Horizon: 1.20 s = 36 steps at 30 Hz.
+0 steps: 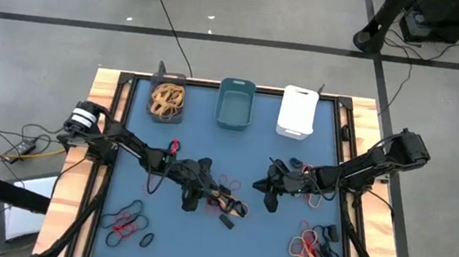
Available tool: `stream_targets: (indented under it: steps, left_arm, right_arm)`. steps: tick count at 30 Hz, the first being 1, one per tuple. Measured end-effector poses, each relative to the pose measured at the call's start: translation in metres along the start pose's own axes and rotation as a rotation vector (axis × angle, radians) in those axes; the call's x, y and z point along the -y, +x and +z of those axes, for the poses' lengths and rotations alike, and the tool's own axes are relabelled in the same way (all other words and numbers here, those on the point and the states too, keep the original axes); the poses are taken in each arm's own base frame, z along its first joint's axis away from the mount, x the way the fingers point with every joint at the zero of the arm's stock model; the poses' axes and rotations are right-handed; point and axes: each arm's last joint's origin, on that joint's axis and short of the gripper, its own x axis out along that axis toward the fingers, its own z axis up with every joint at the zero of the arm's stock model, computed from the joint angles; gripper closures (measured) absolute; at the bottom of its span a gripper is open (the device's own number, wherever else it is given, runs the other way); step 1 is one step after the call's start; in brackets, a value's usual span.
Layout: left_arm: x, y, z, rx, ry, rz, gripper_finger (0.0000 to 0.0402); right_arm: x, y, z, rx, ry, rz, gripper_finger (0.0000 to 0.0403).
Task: Sort rubber bands into baskets
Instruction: Put the yellow rubber band into the black bin
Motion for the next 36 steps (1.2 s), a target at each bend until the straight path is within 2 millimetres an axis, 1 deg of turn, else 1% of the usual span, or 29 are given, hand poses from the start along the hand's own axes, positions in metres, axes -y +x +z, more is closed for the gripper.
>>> stream_targets:
  steps: [5, 14, 20, 24, 30, 33, 36]
  left_arm:
    - [0.0, 0.0, 0.002, 0.021, 0.001, 0.001, 0.0302]
    - [-0.005, 0.0, 0.001, 0.005, -0.044, 0.014, 0.0305]
    - [0.0, 0.0, -0.005, -0.047, -0.005, -0.002, 0.0305]
    - [0.006, 0.0, -0.004, -0.038, 0.041, -0.021, 0.0305]
    - [0.006, 0.0, -0.004, -0.038, 0.05, -0.023, 0.0306]
    - [0.006, 0.0, -0.004, -0.038, 0.051, -0.023, 0.0317]
    - [0.007, 0.0, -0.004, -0.04, 0.045, -0.056, 0.0346]
  right_arm:
    - [0.0, 0.0, 0.0, 0.0, -0.007, 0.0, 0.0353]
    - [0.0, 0.0, 0.0, 0.0, -0.007, 0.0, 0.0353]
    - [0.0, 0.0, 0.0, 0.0, -0.009, 0.0, 0.0353]
    - [0.0, 0.0, 0.0, 0.0, -0.012, -0.001, 0.0353]
    - [0.0, 0.0, 0.0, 0.001, -0.014, -0.002, 0.0353]
    - [0.0, 0.0, 0.0, 0.001, -0.014, -0.002, 0.0353]
    - [0.0, 0.0, 0.0, 0.001, -0.014, -0.002, 0.0353]
